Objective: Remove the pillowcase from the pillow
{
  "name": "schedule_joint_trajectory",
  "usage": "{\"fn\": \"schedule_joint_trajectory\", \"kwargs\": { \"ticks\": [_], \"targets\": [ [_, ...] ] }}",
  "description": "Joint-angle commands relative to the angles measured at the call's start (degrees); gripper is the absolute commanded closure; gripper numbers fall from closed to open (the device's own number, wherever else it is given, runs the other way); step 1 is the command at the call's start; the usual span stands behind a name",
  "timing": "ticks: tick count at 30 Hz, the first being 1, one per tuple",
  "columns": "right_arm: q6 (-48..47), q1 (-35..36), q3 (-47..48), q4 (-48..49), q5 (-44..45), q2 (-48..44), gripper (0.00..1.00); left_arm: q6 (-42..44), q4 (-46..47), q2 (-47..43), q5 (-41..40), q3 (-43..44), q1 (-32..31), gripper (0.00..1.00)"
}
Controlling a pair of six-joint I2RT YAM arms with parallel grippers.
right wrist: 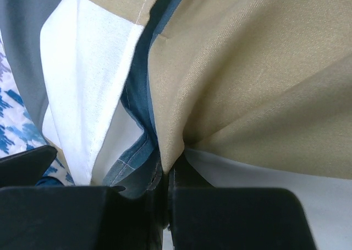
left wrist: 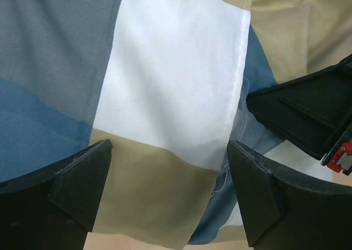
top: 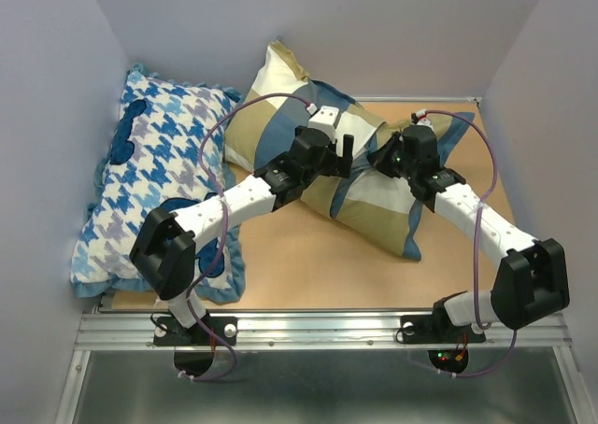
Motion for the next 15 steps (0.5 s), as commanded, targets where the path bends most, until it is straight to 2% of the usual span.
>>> {"fn": "schedule_joint_trajectory", "kwargs": {
  "ticks": [1,7,10,13,14,15],
  "targets": [
    [-1.02,0.95,-2.47,1.71,-4.78,-0.94,1.0,1.81,2.36,0.66,-1.62,4.16,-1.36,0.03],
    [-1.46,0.95,-3.52,1.89,-4.87,-1.99,0.99,1.73,1.68,3.29,-2.67,7.32,-1.71,0.03],
    [-1.64,0.95,-4.14,1.98,-4.43,-2.95,1.0,1.73,-1.22,5.92,-5.65,9.7,-1.62,0.08],
    [-1.9,0.95,-4.84,1.8,-3.29,-4.27,1.0,1.11,-2.73,7.07,-9.35,11.37,-1.62,0.25],
    [-2.08,0.95,-5.37,1.8,-2.94,-4.62,0.99,0.94,-2.82,7.16,-10.66,11.29,-1.62,0.39],
    [-2.17,0.95,-5.72,1.8,-2.32,-4.98,0.99,0.94,-2.91,7.08,-11.02,11.2,-1.71,0.47]
  ]
}}
